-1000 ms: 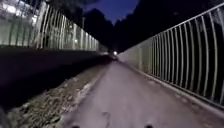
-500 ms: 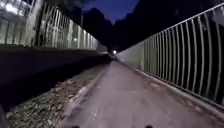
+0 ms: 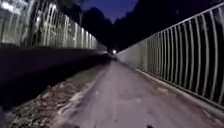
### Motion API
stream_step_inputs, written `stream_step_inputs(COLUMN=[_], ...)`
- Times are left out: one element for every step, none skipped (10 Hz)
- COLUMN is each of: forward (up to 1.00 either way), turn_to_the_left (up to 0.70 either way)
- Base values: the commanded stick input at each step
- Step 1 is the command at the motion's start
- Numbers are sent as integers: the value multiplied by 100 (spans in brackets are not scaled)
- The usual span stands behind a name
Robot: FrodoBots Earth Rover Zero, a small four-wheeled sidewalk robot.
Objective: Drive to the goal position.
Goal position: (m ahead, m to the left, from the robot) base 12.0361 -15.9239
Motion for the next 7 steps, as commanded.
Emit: stream_step_inputs(forward=[70,70,70,70,70,70,70], turn_to_the_left=[0,0,0,0,0,0,0])
